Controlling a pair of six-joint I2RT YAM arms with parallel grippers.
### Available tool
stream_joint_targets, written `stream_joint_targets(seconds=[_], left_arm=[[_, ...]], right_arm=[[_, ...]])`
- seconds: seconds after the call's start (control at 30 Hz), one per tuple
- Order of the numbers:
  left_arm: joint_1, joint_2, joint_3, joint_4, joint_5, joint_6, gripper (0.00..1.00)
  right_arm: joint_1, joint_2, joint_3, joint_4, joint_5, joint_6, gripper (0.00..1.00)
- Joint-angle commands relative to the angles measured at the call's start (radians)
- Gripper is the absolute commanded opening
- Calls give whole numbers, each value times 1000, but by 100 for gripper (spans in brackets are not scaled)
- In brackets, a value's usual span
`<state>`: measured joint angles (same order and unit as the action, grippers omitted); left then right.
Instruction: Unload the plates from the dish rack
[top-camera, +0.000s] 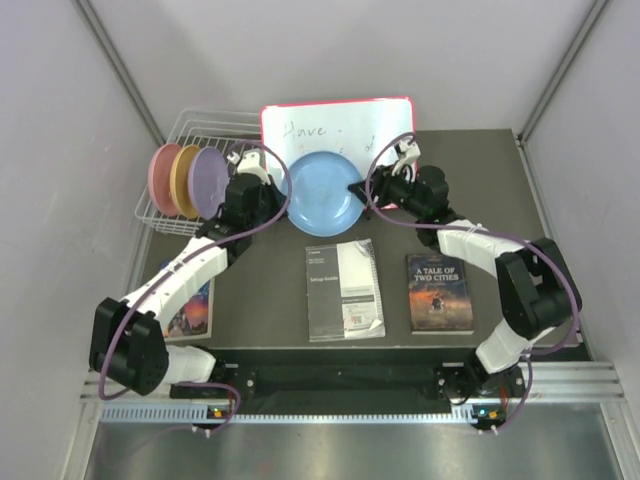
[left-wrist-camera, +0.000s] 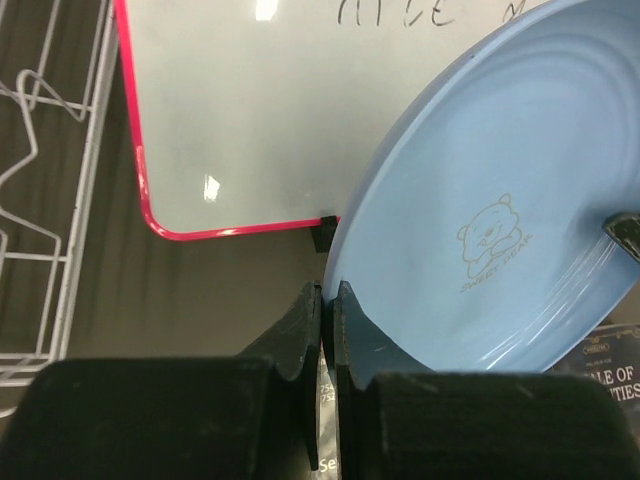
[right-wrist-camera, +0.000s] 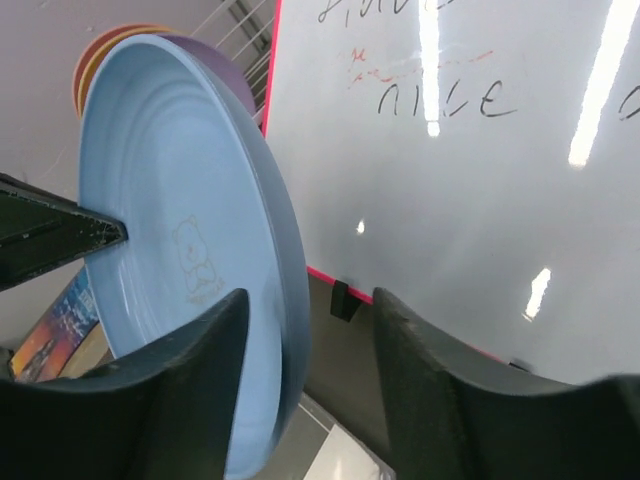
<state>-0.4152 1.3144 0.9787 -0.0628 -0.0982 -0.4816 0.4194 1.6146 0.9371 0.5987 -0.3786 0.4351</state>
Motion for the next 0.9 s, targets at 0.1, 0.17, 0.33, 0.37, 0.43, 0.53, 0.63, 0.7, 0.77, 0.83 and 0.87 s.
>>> stream_joint_targets(seconds=[0.1, 0.17, 0.33, 0.37, 0.43, 0.53, 0.63, 0.7, 0.77, 0.83, 0.87], left_arm=[[-14, 16, -8, 164, 81, -28, 0], [-14, 14, -11, 164, 66, -11, 0], [-14, -15, -17, 132, -49, 40, 70], [-14, -20, -18, 132, -95, 69, 80], [-13, -38, -20, 129, -148, 95, 92], [-13, -46, -20, 129, -280, 173, 93], [-10, -30, -12, 124, -431, 238, 96], [-7, -1, -8, 135, -478, 277, 96], [-1, 20, -2, 141, -517, 299, 97], [7, 51, -2, 155, -547, 305, 97], [10, 60, 2, 158, -558, 310, 97]], right_arm=[[18, 39, 72, 13, -25, 1, 8], [15, 16, 49, -28, 29, -19, 0], [-68, -186, -66, -86, 274, -49, 0], [-97, -224, -113, -92, 293, -44, 0], [-193, -349, -176, -134, 348, -29, 0], [-337, -498, -218, -256, 460, -25, 0], [-475, -561, -215, -374, 549, -32, 0], [-527, -530, -192, -428, 566, -30, 0], [-579, -492, -158, -471, 572, -30, 0], [-620, -429, -143, -468, 569, -15, 0], [-634, -408, -138, -461, 551, 0, 1]])
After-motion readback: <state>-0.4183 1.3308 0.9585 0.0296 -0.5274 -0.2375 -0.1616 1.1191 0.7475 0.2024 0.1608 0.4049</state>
